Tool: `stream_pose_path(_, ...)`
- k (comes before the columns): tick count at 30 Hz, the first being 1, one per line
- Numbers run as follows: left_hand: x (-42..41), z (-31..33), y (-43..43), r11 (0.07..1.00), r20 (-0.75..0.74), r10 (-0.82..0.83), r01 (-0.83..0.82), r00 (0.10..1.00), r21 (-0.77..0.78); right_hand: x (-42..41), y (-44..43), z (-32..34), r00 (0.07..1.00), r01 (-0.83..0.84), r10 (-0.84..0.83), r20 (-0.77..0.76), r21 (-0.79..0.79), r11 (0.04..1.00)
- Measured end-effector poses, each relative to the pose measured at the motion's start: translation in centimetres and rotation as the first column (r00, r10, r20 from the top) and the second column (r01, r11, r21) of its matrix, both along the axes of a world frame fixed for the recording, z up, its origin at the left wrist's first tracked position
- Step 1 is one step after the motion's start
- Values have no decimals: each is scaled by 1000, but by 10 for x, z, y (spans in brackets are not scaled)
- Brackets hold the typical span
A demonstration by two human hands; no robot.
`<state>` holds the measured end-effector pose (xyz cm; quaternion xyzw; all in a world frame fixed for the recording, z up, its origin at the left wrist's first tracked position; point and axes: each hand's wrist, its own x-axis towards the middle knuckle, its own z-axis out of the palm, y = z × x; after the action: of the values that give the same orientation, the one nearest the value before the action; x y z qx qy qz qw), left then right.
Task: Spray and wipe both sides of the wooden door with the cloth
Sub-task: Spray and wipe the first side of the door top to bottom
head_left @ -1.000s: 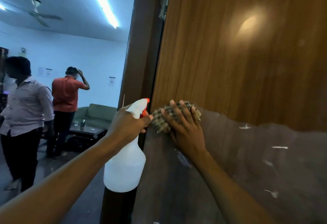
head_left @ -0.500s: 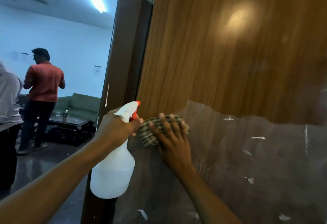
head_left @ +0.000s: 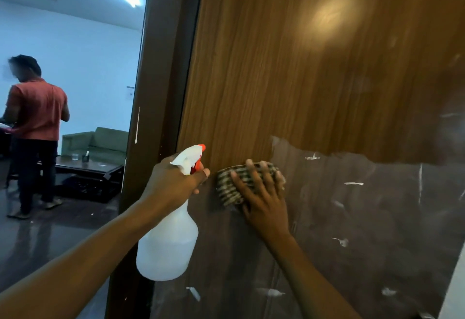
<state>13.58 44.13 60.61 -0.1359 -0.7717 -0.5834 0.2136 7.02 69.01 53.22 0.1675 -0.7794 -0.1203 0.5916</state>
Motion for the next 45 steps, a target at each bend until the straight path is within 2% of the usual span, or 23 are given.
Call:
stream_pose_path(2, 2, 2, 10, 1000, 0, 4, -4, 1000, -13, 2, 18, 16, 998, 48, -52, -19, -172, 984)
stream_pose_path(4, 3, 5, 19, 1000, 10, 8, -8, 1000, -3, 2, 16, 48, 995, 67, -88, -39, -374, 925)
stream_pose_path(6, 4, 8, 30, 1000, 23, 0, 0, 1000, 1, -1, 1, 76, 995, 56, -90, -51, -461, 886)
stream_pose_path(8, 6, 9, 42, 1000, 10, -13, 13, 1000, -12, -6, -8, 84, 998, 36, -53, -40, -345, 938)
stream_pose_path(11, 11, 11, 60, 999, -15, -38, 38, 999, -13, -1, 6, 55, 1000, 11, -11, 24, -11, 1000)
stream_pose_path(13, 14, 11, 71, 999, 3, -43, 43, 999, 5, 8, 32, 23, 999, -9, 6, 54, 55, 998)
stream_pose_path(15, 16, 10, 81, 999, 32, -39, 39, 999, 17, 15, 65, 7, 999, 1, 0, 38, -26, 1000)
stream_pose_path(17, 17, 9, 93, 999, 47, -39, 39, 998, 13, 19, 96, 13, 999, 50, -47, 22, -171, 984)
stream_pose_path(20, 17, 9, 107, 999, 35, -41, 41, 999, 11, 21, 110, 58, 994, 100, -113, -1, -458, 883)
stream_pose_path(22, 19, 10, 120, 999, 32, -50, 50, 998, 1, 19, 102, 86, 993, 98, -118, -2, -541, 836)
stream_pose_path(24, 21, 11, 133, 997, 15, -72, 72, 997, -17, 14, 95, 93, 996, 81, -91, -1, -441, 894)
stream_pose_path(26, 23, 11, 149, 996, -4, -81, 81, 997, -27, 11, 99, 75, 999, 44, -46, -3, -227, 973)
stream_pose_path(28, 26, 12, 162, 997, -1, -68, 68, 998, -21, 14, 113, 45, 1000, 13, -12, 19, -55, 998)
stream_pose_path(29, 28, 11, 169, 997, 3, -72, 72, 997, -11, 17, 126, 31, 1000, 11, -10, 29, -16, 1000)
stream_pose_path(32, 32, 11, 186, 995, -4, -98, 98, 995, -14, 28, 174, 10, 999, 39, -39, -1, -58, 998)
stream_pose_path(34, 32, 10, 196, 995, -4, -97, 97, 995, -21, 33, 201, 19, 996, 80, -85, -18, -202, 976)
stream_pose_path(36, 31, 10, 207, 998, 5, -65, 65, 998, -27, 35, 207, 46, 990, 112, -138, -37, -395, 912)
stream_pose_path(38, 31, 11, 221, 998, 1, -52, 52, 999, -40, 32, 195, 74, 990, 84, -131, -61, -495, 865)
stream_pose_path(39, 30, 12, 230, 997, -8, -54, 53, 999, -49, 30, 190, 81, 992, 67, -112, -65, -479, 875)
stream_pose_path(41, 32, 15, 247, 996, -28, -53, 51, 998, -67, 24, 190, 75, 995, 30, -61, -82, -335, 942)
stream_pose_path(43, 32, 15, 259, 997, -52, -49, 46, 997, -55, 24, 202, 49, 997, 4, -17, -69, -174, 985)
stream_pose_path(45, 31, 14, 271, 996, -52, -57, 53, 997, -69, 31, 225, 19, 1000, -7, 3, -29, -120, 993)
